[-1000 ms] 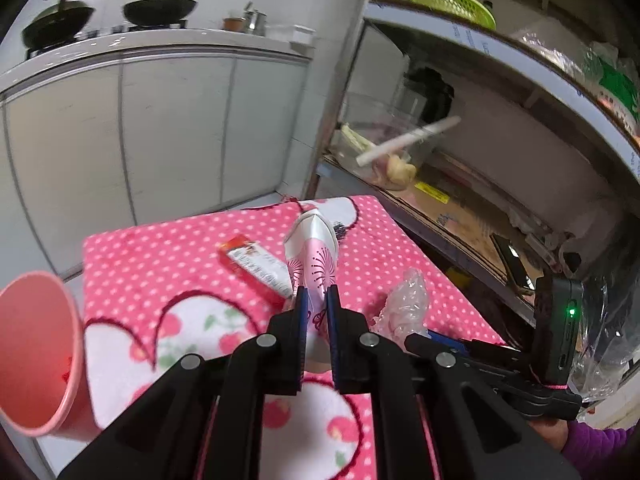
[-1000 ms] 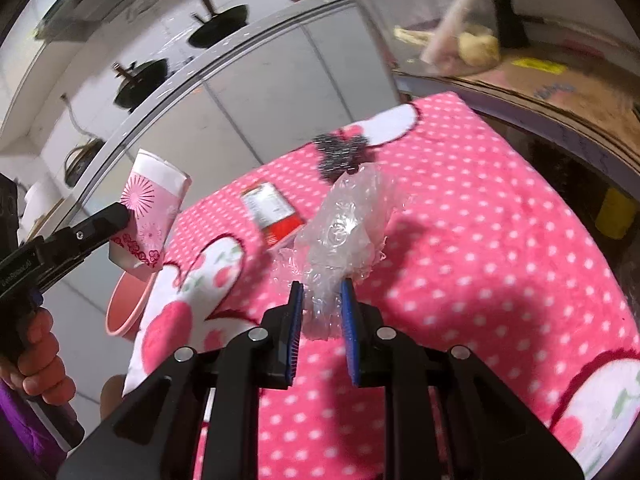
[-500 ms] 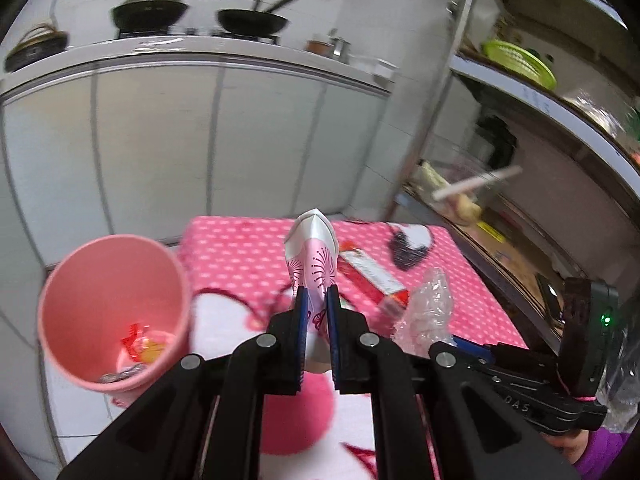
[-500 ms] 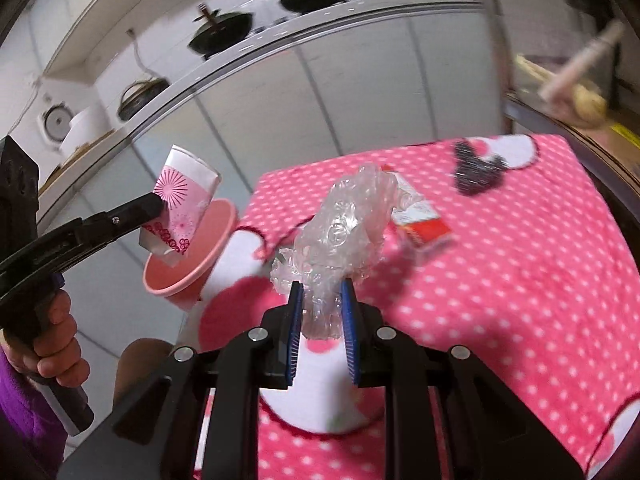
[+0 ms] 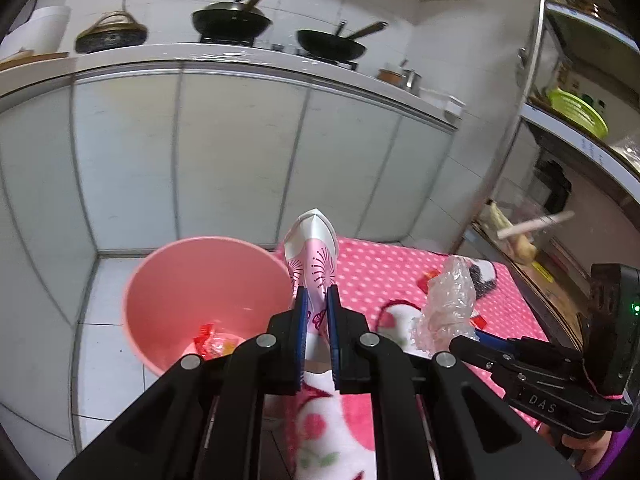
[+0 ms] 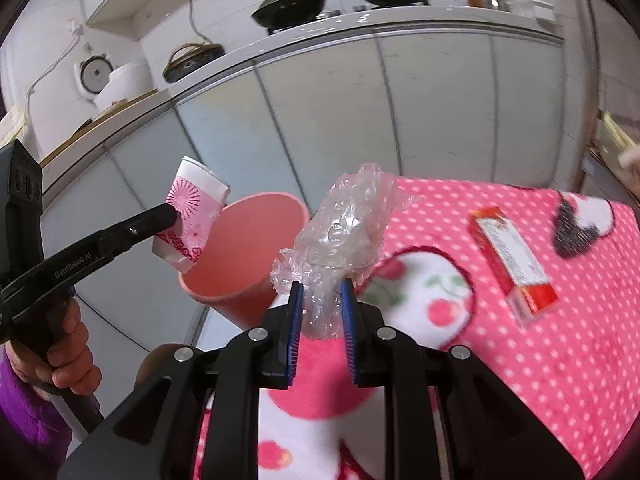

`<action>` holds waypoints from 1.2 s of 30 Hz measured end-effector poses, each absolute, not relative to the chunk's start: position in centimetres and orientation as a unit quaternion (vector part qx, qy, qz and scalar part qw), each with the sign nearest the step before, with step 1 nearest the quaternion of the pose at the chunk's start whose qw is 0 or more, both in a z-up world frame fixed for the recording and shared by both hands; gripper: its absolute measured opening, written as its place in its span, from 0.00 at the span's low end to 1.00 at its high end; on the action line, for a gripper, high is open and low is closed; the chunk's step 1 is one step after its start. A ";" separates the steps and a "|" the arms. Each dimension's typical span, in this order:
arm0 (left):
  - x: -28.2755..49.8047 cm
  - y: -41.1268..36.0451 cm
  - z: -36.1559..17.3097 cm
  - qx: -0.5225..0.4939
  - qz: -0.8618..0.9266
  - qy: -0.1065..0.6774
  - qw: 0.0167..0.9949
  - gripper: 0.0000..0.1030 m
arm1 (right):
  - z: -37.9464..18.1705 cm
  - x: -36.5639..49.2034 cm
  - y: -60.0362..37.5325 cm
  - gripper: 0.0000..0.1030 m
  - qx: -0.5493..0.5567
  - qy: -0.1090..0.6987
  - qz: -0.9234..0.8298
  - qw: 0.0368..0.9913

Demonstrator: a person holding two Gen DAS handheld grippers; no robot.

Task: Collect trash
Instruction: 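Carry the bubble bag and paper cup over the pink bin, then open both grippers to drop the bag and cup into the bin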

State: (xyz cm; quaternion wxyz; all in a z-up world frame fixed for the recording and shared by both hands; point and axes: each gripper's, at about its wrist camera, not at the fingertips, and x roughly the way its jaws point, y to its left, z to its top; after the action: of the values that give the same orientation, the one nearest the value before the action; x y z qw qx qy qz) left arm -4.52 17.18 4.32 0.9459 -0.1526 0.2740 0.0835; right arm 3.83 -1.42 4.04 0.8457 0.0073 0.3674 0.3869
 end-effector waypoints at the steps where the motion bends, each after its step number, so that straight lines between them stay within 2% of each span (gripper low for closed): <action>1: -4.7 17.6 4.3 -0.154 0.091 0.272 0.945 0.09 | 4.2 3.8 -0.8 0.19 0.004 0.367 0.391 0.844; 13: -5.6 22.6 2.1 -0.179 0.157 0.278 0.931 0.09 | 4.1 4.8 8.1 0.19 -0.040 0.371 0.435 0.820; 36: -2.2 28.4 -5.0 -0.217 0.190 0.340 0.895 0.09 | -2.3 8.1 17.5 0.19 -0.100 0.436 0.417 0.791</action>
State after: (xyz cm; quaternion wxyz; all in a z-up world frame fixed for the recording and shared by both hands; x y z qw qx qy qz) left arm -2.16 28.39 -4.97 0.8948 -0.2175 0.3404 0.1901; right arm 8.12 17.51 -2.34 0.7912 -0.1005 0.4357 0.4173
